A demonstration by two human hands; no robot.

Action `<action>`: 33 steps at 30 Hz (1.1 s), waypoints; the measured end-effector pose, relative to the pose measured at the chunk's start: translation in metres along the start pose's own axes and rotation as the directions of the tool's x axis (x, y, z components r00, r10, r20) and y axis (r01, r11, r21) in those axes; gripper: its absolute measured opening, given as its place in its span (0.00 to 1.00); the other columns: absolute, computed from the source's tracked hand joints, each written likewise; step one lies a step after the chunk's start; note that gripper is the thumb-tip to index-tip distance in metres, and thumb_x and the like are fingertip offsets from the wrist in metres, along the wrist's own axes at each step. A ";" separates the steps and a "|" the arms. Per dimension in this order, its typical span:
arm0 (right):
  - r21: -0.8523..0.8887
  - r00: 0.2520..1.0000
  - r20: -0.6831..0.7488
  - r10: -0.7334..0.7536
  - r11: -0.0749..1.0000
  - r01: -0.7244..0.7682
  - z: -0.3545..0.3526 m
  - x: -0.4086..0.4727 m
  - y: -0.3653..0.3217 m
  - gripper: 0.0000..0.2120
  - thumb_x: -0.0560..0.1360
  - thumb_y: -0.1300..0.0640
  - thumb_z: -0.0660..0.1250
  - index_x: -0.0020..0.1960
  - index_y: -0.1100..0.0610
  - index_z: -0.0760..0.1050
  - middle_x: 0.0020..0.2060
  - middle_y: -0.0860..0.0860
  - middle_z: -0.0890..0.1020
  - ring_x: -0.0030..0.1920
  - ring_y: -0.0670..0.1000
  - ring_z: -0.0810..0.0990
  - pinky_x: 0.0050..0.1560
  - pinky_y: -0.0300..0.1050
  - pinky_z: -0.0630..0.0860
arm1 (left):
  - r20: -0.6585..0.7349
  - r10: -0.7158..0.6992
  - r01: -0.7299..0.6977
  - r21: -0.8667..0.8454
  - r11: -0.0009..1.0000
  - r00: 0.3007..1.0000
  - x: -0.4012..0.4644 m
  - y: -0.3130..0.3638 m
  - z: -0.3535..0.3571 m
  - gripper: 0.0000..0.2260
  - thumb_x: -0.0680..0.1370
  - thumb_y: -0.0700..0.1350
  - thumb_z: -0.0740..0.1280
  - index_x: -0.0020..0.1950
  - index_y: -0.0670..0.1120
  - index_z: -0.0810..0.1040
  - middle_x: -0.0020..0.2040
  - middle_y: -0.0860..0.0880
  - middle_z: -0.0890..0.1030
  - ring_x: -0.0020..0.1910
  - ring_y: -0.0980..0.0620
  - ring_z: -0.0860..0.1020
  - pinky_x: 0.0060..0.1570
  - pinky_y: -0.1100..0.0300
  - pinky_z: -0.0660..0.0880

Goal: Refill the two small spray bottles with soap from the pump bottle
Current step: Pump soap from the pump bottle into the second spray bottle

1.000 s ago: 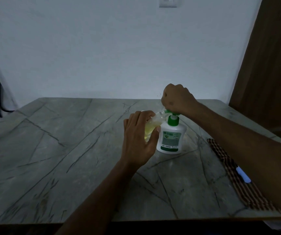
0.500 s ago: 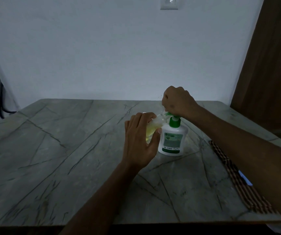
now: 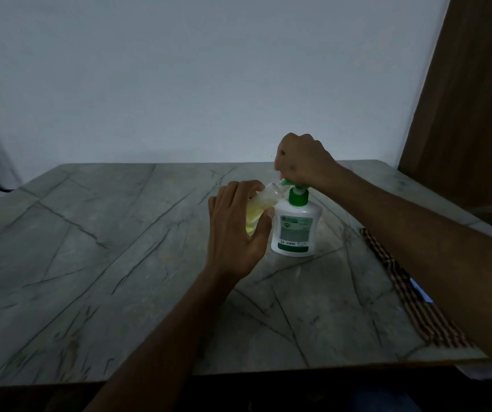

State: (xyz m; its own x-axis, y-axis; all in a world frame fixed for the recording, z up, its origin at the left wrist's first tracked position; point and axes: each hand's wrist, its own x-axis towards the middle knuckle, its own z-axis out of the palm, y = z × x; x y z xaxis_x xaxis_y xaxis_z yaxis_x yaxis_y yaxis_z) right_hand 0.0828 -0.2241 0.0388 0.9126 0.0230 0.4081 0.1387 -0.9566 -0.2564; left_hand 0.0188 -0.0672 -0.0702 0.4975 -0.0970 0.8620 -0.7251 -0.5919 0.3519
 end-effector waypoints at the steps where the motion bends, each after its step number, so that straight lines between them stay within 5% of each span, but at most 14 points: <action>1: -0.007 1.000 0.001 0.001 1.000 -0.001 -0.001 -0.001 0.000 0.06 0.78 0.60 0.67 0.52 0.61 0.80 0.47 0.58 0.84 0.46 0.59 0.84 0.51 0.56 0.84 | -0.004 0.002 -0.002 -0.001 1.000 1.000 0.000 0.000 0.000 0.15 0.76 0.50 0.67 0.59 0.44 0.77 0.54 0.50 0.78 0.52 0.52 0.74 0.53 0.54 0.69; 6: -0.090 0.996 -0.048 -0.080 0.993 0.075 -0.010 0.002 -0.004 0.07 0.79 0.60 0.64 0.52 0.63 0.77 0.47 0.58 0.78 0.44 0.58 0.78 0.44 0.51 0.78 | -0.016 0.009 -0.009 0.000 1.000 1.000 0.002 0.003 -0.001 0.15 0.77 0.50 0.66 0.59 0.44 0.76 0.54 0.50 0.78 0.52 0.53 0.74 0.53 0.56 0.68; 25: -0.076 0.997 -0.065 -0.034 0.997 0.029 0.000 -0.002 -0.003 0.07 0.79 0.59 0.65 0.52 0.62 0.78 0.47 0.58 0.80 0.44 0.59 0.81 0.47 0.54 0.83 | -0.002 -0.005 0.005 0.008 1.000 1.000 0.000 0.003 -0.002 0.14 0.76 0.48 0.67 0.58 0.43 0.77 0.54 0.49 0.79 0.52 0.51 0.75 0.53 0.57 0.67; 30: -0.105 0.997 -0.060 -0.058 0.993 0.051 -0.008 0.000 -0.001 0.06 0.80 0.59 0.63 0.51 0.62 0.76 0.45 0.57 0.77 0.43 0.58 0.77 0.40 0.48 0.73 | 0.001 0.007 -0.007 0.010 1.000 1.000 0.001 0.003 -0.001 0.14 0.76 0.48 0.68 0.59 0.44 0.76 0.54 0.50 0.78 0.52 0.52 0.75 0.52 0.55 0.68; 33: -0.053 0.997 -0.063 -0.034 0.998 0.031 -0.006 0.000 0.001 0.07 0.78 0.60 0.63 0.50 0.62 0.78 0.45 0.58 0.81 0.44 0.59 0.81 0.43 0.50 0.79 | -0.003 0.012 -0.012 0.008 1.000 1.000 0.001 0.004 -0.001 0.14 0.76 0.48 0.68 0.59 0.44 0.76 0.54 0.50 0.78 0.52 0.52 0.75 0.52 0.55 0.68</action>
State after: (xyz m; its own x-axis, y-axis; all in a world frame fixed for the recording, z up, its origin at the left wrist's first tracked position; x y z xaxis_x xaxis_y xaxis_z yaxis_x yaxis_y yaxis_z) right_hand 0.0808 -0.2262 0.0437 0.8812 0.0372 0.4712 0.1462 -0.9695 -0.1968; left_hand 0.0160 -0.0687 -0.0676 0.4869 -0.1016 0.8675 -0.7275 -0.5969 0.3384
